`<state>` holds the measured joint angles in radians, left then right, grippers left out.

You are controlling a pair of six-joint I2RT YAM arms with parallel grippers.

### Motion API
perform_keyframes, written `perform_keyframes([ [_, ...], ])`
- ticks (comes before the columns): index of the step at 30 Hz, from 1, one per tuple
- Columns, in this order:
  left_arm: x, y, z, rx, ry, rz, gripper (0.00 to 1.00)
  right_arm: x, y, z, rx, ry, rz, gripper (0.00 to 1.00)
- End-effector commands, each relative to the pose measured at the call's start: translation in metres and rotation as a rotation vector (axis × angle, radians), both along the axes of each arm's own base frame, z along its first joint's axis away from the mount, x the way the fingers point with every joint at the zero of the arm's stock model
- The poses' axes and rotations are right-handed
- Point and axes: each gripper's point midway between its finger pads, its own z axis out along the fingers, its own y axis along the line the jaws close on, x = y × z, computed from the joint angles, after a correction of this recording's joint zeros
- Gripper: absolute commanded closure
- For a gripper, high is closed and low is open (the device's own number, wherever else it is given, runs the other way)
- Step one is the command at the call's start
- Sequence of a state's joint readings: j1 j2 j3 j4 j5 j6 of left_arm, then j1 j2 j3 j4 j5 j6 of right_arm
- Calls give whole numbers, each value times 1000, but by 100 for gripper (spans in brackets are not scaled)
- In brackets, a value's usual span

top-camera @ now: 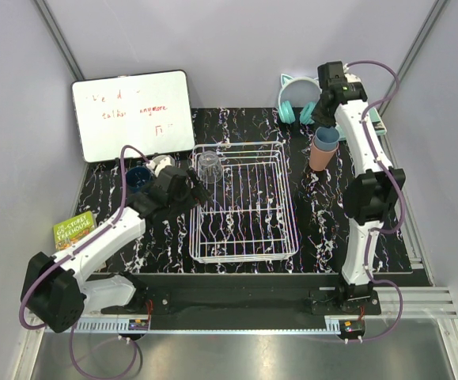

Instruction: Unload the cups from the dish rack

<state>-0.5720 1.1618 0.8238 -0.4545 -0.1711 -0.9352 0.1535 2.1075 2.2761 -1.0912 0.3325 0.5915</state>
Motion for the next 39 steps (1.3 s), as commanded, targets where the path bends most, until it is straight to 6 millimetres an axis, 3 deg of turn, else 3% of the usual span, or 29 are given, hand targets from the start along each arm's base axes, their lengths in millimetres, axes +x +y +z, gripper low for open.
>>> perform_keyframes([
  [1,7,-6,12,-14,-49,-23,1,-1,13,57,95,-178,50,71],
  [2,9,-6,15,-10,-62,-26,1,-8,18,50,116,-167,68,70],
  [4,15,-5,24,13,-98,-37,1,-19,35,91,190,-297,135,62],
  [5,18,-4,28,25,-113,-42,1,-29,40,71,207,-263,149,58],
  [6,24,-6,40,30,-144,-50,1,-37,45,106,235,-384,179,52],
  [7,28,-3,46,69,-173,-65,1,-47,57,110,269,-403,227,47],
  [8,33,-2,49,91,-182,-67,1,-65,60,107,279,-412,251,38],
  [9,40,-3,64,98,-218,-69,1,-69,66,112,284,-443,281,35],
  [11,51,-1,70,164,-246,-82,1,-93,79,108,293,-446,334,30],
  [13,63,-1,87,203,-290,-89,1,-108,94,109,307,-465,386,27],
  [14,70,-3,81,234,-277,-96,1,-120,99,104,310,-461,404,25],
  [15,79,-6,90,240,-296,-94,1,-126,103,104,318,-473,416,25],
  [17,98,-13,91,288,-299,-112,1,-149,121,98,350,-471,486,24],
  [22,132,-28,81,363,-287,-142,1,-185,136,100,421,-510,552,24],
  [26,158,-43,59,383,-247,-161,1,-209,134,98,454,-532,574,24],
  [31,177,-38,34,392,-178,-112,1,-223,136,91,481,-524,604,23],
  [39,190,-27,-3,403,-99,-70,1,-228,140,57,508,-464,612,24],
])
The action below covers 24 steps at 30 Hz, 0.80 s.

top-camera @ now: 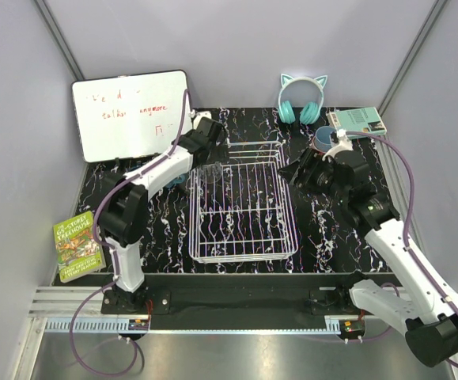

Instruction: Unload the cups from the dish rack

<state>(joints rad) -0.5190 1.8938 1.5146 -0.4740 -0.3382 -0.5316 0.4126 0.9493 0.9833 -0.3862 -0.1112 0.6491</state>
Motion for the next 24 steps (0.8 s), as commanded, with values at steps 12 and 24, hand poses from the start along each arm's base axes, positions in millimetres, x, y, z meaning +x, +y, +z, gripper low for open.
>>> perform_keyframes([
  [12,31,0,-29,13,32,6,1,-1,12,-9,33,1,48,23],
  [24,14,11,-41,46,66,4,100,-2,13,-17,48,20,48,25],
])
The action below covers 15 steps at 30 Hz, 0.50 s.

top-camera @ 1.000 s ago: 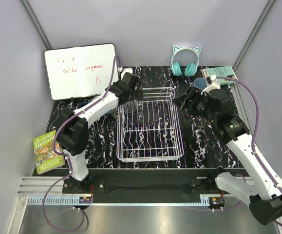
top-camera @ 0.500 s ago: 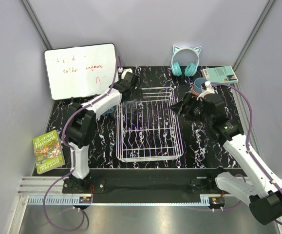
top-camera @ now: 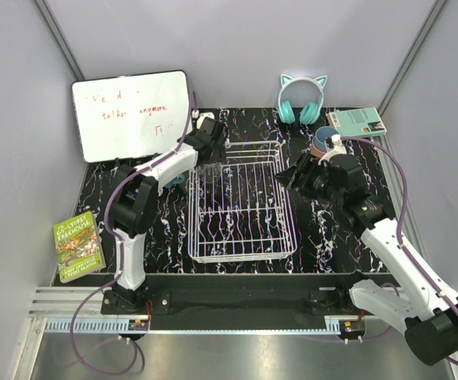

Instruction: Unload the cups from the dish rack

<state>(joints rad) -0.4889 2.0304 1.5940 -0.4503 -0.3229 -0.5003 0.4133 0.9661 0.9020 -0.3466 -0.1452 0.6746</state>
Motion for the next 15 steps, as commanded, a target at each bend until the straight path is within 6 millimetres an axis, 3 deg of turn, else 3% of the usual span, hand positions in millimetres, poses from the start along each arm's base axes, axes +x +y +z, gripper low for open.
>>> perform_keyframes([
  [1,-13,11,-4,16,26,9,100,0,7,15,41,-50,24,24],
  [6,-22,15,8,3,7,16,100,-1,6,18,47,-60,20,25],
  [12,-26,-4,53,-108,-56,-83,100,-6,1,36,55,-105,13,25],
  [15,-32,-18,94,-206,-112,-143,100,-10,-1,40,56,-113,9,25],
])
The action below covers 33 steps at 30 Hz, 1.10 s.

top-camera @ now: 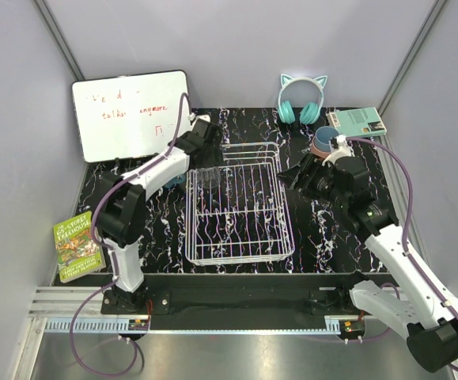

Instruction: Unload the cups from the dish rack

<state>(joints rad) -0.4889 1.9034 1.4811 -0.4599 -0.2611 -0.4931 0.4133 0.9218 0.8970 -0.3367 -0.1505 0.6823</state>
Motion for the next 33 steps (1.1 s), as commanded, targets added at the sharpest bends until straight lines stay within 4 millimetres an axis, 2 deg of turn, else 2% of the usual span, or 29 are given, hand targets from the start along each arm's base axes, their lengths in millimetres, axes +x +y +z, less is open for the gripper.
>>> perform_keyframes([
  [1,-4,-26,89,-192,-143,-111,100,-6,0,27,29,-74,6,25],
  [5,-16,-38,126,-298,-186,-174,100,-10,0,26,45,-65,13,26],
  [6,-25,-45,141,-351,-197,-213,100,-11,1,25,49,-60,19,26],
  [8,-34,-55,151,-426,-221,-257,100,-12,2,22,56,-56,23,26],
  [9,-46,-63,169,-489,-241,-315,100,-14,3,21,61,-53,32,26],
  [10,-52,-68,175,-529,-252,-343,100,-16,4,17,64,-48,41,26],
  [11,-54,-74,189,-590,-292,-367,100,-16,6,20,78,-59,46,27],
  [12,-69,-79,193,-639,-284,-417,100,-18,8,17,87,-50,60,27],
  [14,-78,-88,211,-734,-320,-459,100,-23,14,23,120,-72,94,28],
  [15,-91,-90,208,-772,-298,-498,100,-25,15,23,131,-73,103,30],
  [16,-95,-94,221,-816,-346,-535,100,-27,17,30,158,-92,113,32],
  [18,-115,-99,222,-906,-324,-593,100,-35,22,37,187,-104,162,34],
  [21,-130,-101,237,-994,-365,-645,100,-42,28,42,218,-115,208,34],
  [25,-142,-101,235,-1053,-367,-659,100,-52,34,46,258,-126,261,32],
  [33,-162,-109,235,-1074,-363,-685,100,-57,43,33,279,-86,303,30],
])
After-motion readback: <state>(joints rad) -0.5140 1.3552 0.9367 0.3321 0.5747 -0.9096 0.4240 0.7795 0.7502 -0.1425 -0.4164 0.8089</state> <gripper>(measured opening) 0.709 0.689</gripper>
